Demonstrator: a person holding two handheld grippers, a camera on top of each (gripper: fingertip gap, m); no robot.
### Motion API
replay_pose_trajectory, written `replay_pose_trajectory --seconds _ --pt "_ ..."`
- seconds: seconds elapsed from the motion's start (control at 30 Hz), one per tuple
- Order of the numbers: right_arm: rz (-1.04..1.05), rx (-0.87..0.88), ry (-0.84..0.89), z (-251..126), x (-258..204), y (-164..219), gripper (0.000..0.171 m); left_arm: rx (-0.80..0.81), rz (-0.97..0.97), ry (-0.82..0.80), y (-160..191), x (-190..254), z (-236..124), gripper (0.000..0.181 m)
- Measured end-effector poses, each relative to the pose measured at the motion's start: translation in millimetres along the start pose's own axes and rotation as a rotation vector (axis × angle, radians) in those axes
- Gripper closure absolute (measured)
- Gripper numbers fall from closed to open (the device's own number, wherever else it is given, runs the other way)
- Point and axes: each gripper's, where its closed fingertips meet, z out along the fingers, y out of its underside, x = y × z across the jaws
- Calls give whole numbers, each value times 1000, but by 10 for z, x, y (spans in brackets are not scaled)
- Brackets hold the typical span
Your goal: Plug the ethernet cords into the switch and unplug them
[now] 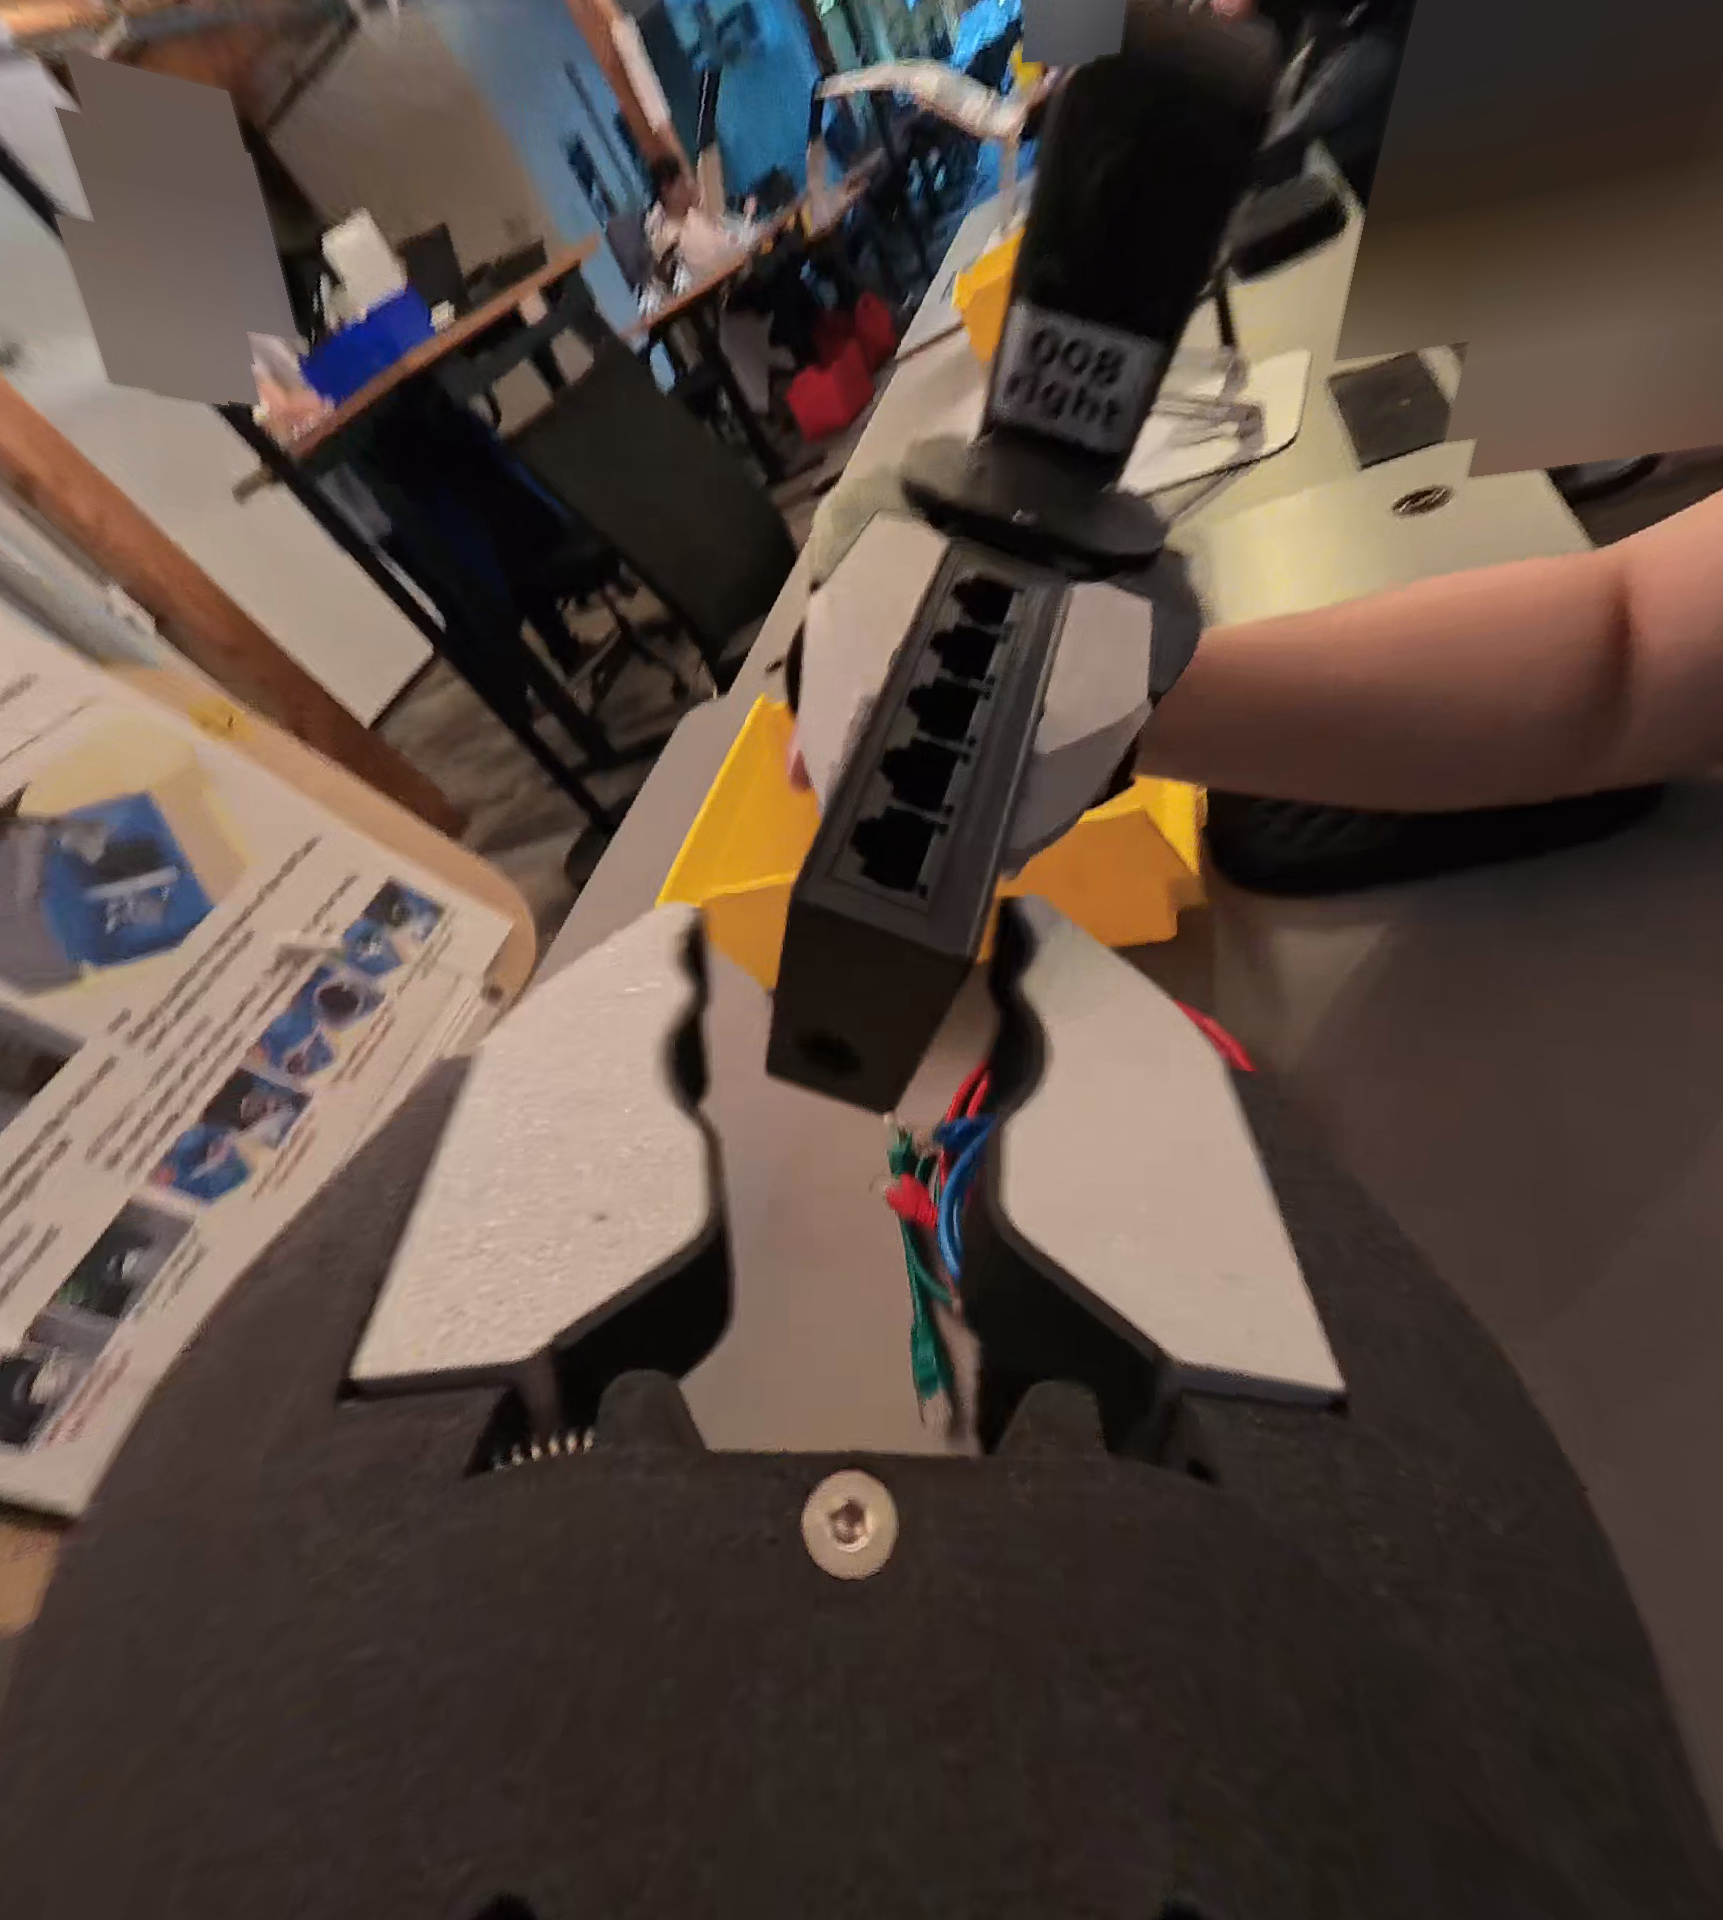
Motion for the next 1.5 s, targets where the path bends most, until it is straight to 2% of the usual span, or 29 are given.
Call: replay_pose_trajectory --seconds 0.03,0.1,0.17,0.27,0.4,0.43,0.53,0.63,0.73,0.83,0.87,0.97,1.07,1.23,1.33,1.43,1.5 --pt "14 14 -13 -11 -8 -3 143 21 43 31 -15 60 30 150" --pt "31 -18 -4 -64 53 50 142 32 86 23 -15 55 71 153" --pt "-17 -96 65 -144 177 74 124 -10 113 -32 56 -58 105 153" --pt "-158 -241 110 -144 189 75 117 -56 177 -96 157 -203 122 153" --pt "-421 -615 190 -150 290 526 119 -146 276 -60 309 -129 171 153" --pt "-416 -651 140 -133 214 612 135 -175 300 -68 367 -123 181 154" --pt "-307 -584 72 -73 123 655 142 -147 362 -89 444 -109 152 152" --pt "-335 -504 56 -40 80 586 142 -73 311 -69 401 -98 126 143" --pt "-292 -447 3 14 -26 532 142 -147 332 -70 498 -98 151 131" --pt "-304 -525 7 3 -16 658 142 -115 385 -24 439 50 190 150" --pt "-303 -526 2 0 -23 675 142 -131 404 -22 451 73 203 151" --pt "-298 -506 4 -8 -16 695 142 -188 447 -53 504 46 227 152" --pt "-275 -439 7 1 -14 646 142 -143 457 -86 453 17 241 146" --pt "-283 -394 11 12 -13 674 142 -158 456 -71 483 30 245 150" --pt "-277 -418 67 40 58 741 141 -233 445 -80 557 -32 234 151" --pt "-196 -389 205 15 279 693 134 -310 467 -219 602 -320 92 152" --pt "-6 -388 197 18 307 687 138 -349 436 -333 632 -594 -125 152"
